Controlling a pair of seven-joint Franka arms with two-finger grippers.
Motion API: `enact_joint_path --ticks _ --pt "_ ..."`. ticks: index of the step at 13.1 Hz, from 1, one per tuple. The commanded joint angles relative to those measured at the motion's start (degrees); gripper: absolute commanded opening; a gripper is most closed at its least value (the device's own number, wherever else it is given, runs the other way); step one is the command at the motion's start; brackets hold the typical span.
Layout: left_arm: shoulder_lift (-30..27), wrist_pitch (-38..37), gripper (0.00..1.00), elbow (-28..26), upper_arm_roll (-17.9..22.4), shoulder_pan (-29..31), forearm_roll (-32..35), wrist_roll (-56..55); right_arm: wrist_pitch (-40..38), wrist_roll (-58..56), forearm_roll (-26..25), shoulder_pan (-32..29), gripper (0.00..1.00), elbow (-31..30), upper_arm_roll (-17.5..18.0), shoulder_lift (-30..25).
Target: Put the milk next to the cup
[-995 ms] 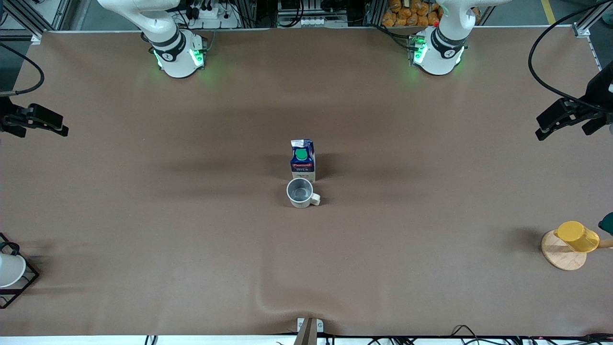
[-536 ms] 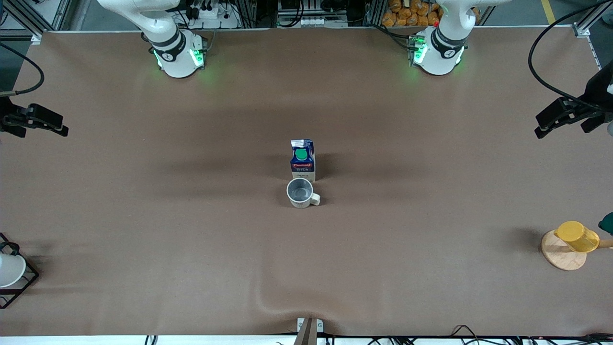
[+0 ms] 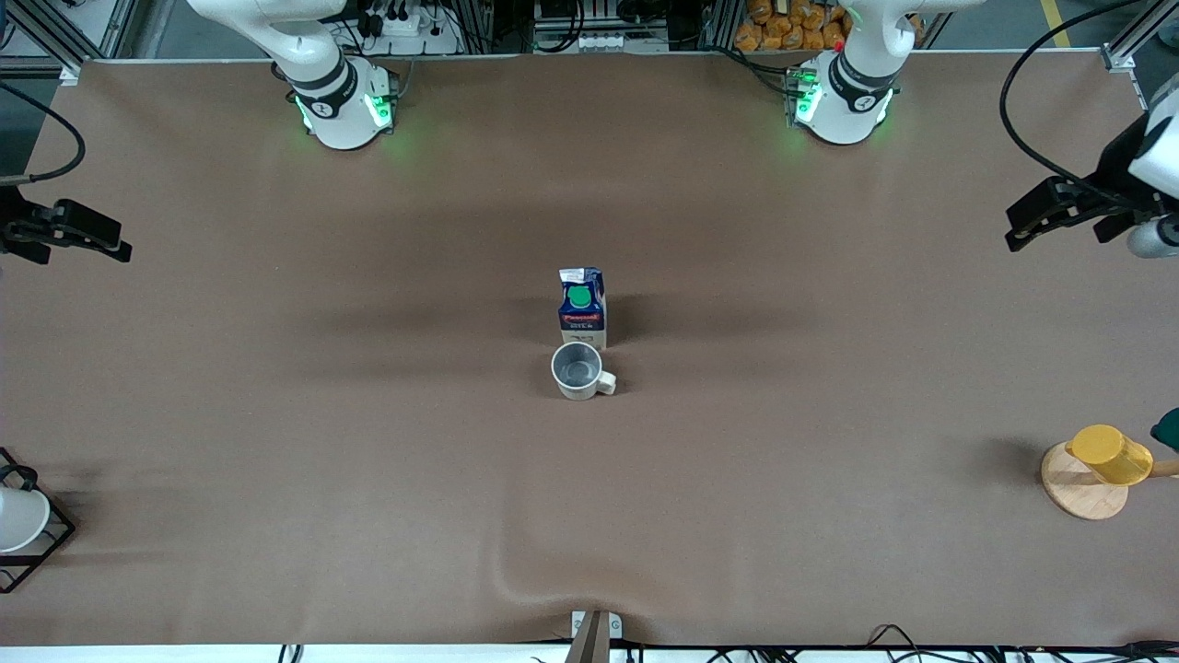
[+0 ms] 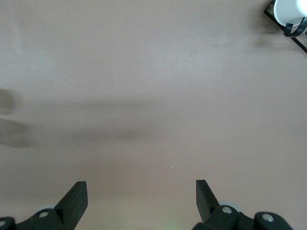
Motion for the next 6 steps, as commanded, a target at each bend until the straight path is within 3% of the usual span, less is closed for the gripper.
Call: enact_joint_path --ticks 1,6 --pt "-0.77 -0.24 1.00 -1.63 0.40 -0.75 -0.75 1.60 -0.22 0.56 -0.36 0.12 1.00 0.52 0.03 0.03" --pt "0.28 0.46 1.00 -1.63 0.92 -1.11 -0.76 4.85 -0.22 0.56 -0.36 0.21 1.00 0.52 0.03 0.03"
